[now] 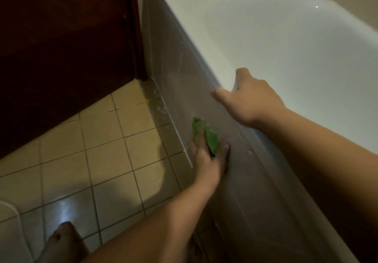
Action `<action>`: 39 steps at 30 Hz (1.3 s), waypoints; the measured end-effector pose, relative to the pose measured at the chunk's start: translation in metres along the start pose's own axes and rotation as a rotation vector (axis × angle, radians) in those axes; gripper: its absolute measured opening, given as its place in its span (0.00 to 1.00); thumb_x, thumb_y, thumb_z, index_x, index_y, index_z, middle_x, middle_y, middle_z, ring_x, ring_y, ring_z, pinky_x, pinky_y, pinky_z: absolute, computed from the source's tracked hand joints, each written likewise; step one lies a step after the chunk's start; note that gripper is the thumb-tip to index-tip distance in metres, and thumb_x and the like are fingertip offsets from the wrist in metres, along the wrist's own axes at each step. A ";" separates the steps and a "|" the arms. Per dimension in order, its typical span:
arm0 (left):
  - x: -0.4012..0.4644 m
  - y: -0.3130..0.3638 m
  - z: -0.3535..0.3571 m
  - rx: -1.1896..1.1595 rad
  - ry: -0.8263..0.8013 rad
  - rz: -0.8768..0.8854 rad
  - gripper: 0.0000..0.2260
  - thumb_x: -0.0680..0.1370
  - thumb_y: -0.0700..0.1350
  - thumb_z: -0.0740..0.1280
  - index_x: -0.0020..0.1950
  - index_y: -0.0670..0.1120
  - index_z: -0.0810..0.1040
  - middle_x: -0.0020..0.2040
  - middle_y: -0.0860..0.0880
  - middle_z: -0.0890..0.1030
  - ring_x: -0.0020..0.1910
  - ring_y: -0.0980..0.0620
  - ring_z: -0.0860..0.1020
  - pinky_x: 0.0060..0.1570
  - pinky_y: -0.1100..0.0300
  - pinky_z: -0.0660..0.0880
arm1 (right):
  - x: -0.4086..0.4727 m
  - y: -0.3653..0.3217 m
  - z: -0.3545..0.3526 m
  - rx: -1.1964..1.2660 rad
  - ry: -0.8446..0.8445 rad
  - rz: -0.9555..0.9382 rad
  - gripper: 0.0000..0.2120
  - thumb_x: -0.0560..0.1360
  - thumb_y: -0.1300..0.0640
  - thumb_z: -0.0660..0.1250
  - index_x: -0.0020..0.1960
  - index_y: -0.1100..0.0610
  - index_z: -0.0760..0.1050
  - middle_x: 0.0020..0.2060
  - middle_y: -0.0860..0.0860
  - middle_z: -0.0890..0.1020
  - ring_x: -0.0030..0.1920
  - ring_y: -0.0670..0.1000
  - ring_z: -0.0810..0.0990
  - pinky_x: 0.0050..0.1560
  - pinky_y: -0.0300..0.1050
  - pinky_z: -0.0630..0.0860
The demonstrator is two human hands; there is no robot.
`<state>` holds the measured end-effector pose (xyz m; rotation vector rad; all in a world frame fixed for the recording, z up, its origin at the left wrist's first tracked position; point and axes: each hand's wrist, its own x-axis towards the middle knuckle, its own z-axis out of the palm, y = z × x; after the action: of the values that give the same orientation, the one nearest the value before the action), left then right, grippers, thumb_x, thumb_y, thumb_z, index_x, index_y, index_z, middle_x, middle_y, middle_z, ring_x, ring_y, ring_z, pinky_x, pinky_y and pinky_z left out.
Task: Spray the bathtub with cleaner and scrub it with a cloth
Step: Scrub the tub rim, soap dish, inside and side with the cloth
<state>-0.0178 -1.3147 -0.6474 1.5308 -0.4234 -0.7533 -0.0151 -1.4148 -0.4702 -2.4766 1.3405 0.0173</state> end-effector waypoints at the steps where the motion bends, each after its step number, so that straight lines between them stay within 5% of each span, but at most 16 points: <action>1: -0.017 0.016 0.004 -0.003 -0.028 0.037 0.44 0.63 0.82 0.61 0.76 0.74 0.53 0.80 0.61 0.47 0.76 0.60 0.54 0.77 0.59 0.54 | -0.008 0.006 0.001 0.001 -0.003 0.004 0.27 0.77 0.32 0.60 0.60 0.54 0.63 0.47 0.55 0.74 0.46 0.60 0.74 0.37 0.50 0.65; 3: -0.048 0.036 0.010 0.003 -0.082 0.116 0.40 0.64 0.84 0.56 0.75 0.79 0.50 0.77 0.69 0.42 0.78 0.60 0.52 0.77 0.57 0.54 | -0.021 0.014 0.002 0.006 -0.002 0.016 0.28 0.78 0.31 0.58 0.61 0.54 0.63 0.48 0.55 0.75 0.45 0.59 0.75 0.35 0.49 0.65; 6: -0.066 0.026 0.013 0.062 -0.051 0.225 0.33 0.71 0.79 0.58 0.75 0.79 0.52 0.79 0.66 0.46 0.80 0.52 0.59 0.77 0.51 0.62 | -0.028 0.015 0.001 0.008 -0.009 0.019 0.29 0.79 0.30 0.57 0.62 0.55 0.64 0.49 0.55 0.76 0.46 0.58 0.76 0.34 0.47 0.64; 10: -0.040 -0.024 0.013 0.103 0.013 0.037 0.35 0.70 0.70 0.63 0.73 0.80 0.49 0.81 0.60 0.48 0.80 0.50 0.58 0.78 0.48 0.61 | -0.022 0.014 0.002 0.020 -0.005 0.003 0.28 0.78 0.31 0.59 0.60 0.55 0.65 0.48 0.55 0.76 0.43 0.55 0.75 0.34 0.47 0.64; 12: -0.027 -0.057 0.011 0.119 0.014 -0.018 0.36 0.70 0.68 0.61 0.77 0.73 0.51 0.82 0.53 0.50 0.80 0.49 0.58 0.78 0.50 0.59 | -0.017 0.015 0.002 0.012 -0.004 -0.003 0.28 0.78 0.31 0.59 0.61 0.55 0.65 0.49 0.54 0.74 0.41 0.52 0.73 0.34 0.46 0.63; 15: -0.004 -0.117 0.006 0.089 0.001 -0.257 0.43 0.68 0.73 0.59 0.82 0.63 0.54 0.82 0.47 0.57 0.78 0.48 0.62 0.76 0.52 0.59 | -0.008 0.017 0.003 0.001 0.021 -0.023 0.27 0.77 0.31 0.60 0.61 0.54 0.65 0.49 0.53 0.73 0.42 0.51 0.72 0.34 0.46 0.63; 19: 0.020 -0.184 0.001 -0.165 -0.075 -0.646 0.49 0.62 0.83 0.65 0.79 0.68 0.58 0.79 0.49 0.66 0.75 0.43 0.69 0.73 0.38 0.67 | 0.000 0.019 0.006 -0.001 0.054 -0.037 0.27 0.76 0.32 0.61 0.59 0.54 0.67 0.49 0.53 0.74 0.40 0.49 0.70 0.34 0.46 0.61; 24: 0.028 -0.164 -0.001 -0.261 -0.102 -0.688 0.57 0.55 0.82 0.70 0.80 0.63 0.60 0.76 0.48 0.71 0.72 0.43 0.72 0.72 0.37 0.69 | 0.006 0.013 0.005 0.013 0.044 -0.037 0.27 0.76 0.32 0.62 0.61 0.53 0.67 0.52 0.54 0.74 0.45 0.56 0.73 0.34 0.45 0.62; 27: 0.018 -0.119 -0.001 -0.102 -0.078 -0.556 0.61 0.52 0.83 0.68 0.81 0.66 0.53 0.81 0.47 0.62 0.77 0.40 0.65 0.74 0.35 0.65 | 0.006 0.008 0.004 0.020 0.033 -0.022 0.28 0.76 0.33 0.62 0.63 0.55 0.67 0.52 0.55 0.73 0.47 0.58 0.73 0.34 0.45 0.62; 31: -0.019 -0.022 0.001 0.009 -0.049 -0.168 0.59 0.54 0.74 0.71 0.82 0.64 0.53 0.80 0.49 0.55 0.78 0.46 0.61 0.78 0.49 0.61 | 0.009 -0.001 0.001 0.024 0.002 -0.047 0.29 0.78 0.37 0.61 0.66 0.59 0.65 0.54 0.58 0.76 0.45 0.57 0.75 0.35 0.47 0.64; 36: -0.066 0.041 0.004 0.020 -0.178 0.146 0.56 0.53 0.80 0.73 0.76 0.78 0.48 0.77 0.67 0.45 0.81 0.51 0.54 0.78 0.41 0.61 | 0.017 -0.007 -0.002 0.039 -0.012 -0.062 0.33 0.79 0.38 0.61 0.73 0.61 0.63 0.63 0.62 0.76 0.50 0.60 0.72 0.46 0.50 0.67; 39: -0.076 0.052 0.003 0.098 -0.155 0.183 0.54 0.53 0.82 0.69 0.75 0.79 0.47 0.78 0.64 0.45 0.81 0.49 0.55 0.77 0.39 0.62 | 0.017 -0.008 -0.002 0.037 -0.022 -0.074 0.34 0.79 0.38 0.60 0.74 0.62 0.62 0.63 0.62 0.76 0.50 0.59 0.73 0.46 0.50 0.68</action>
<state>-0.0650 -1.2725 -0.5807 1.5061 -0.7156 -0.7186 0.0002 -1.4250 -0.4688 -2.4860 1.2278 0.0023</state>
